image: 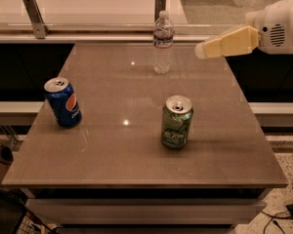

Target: Knock water bottle over

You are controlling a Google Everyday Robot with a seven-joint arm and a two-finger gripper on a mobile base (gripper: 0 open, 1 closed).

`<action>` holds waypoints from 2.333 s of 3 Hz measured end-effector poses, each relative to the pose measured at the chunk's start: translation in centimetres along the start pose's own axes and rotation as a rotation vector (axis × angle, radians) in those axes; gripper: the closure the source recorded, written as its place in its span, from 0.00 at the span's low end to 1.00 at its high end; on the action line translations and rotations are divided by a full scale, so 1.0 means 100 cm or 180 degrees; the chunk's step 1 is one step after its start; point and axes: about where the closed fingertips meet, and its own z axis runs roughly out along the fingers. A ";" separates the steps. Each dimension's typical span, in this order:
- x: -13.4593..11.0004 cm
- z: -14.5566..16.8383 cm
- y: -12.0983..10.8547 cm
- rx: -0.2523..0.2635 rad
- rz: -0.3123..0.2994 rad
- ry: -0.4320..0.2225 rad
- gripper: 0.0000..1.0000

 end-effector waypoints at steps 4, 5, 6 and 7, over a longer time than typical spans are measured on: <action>0.029 0.080 -0.054 -0.0010 0.0334 -0.0735 0.00; 0.034 0.104 -0.074 0.0034 0.0353 -0.0723 0.00; 0.027 0.121 -0.084 0.0099 0.0264 -0.0782 0.00; 0.017 0.135 -0.089 0.0168 0.0145 -0.0850 0.00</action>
Offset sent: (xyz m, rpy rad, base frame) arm 0.0589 -0.0056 -0.0373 0.2823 -0.1463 0.0065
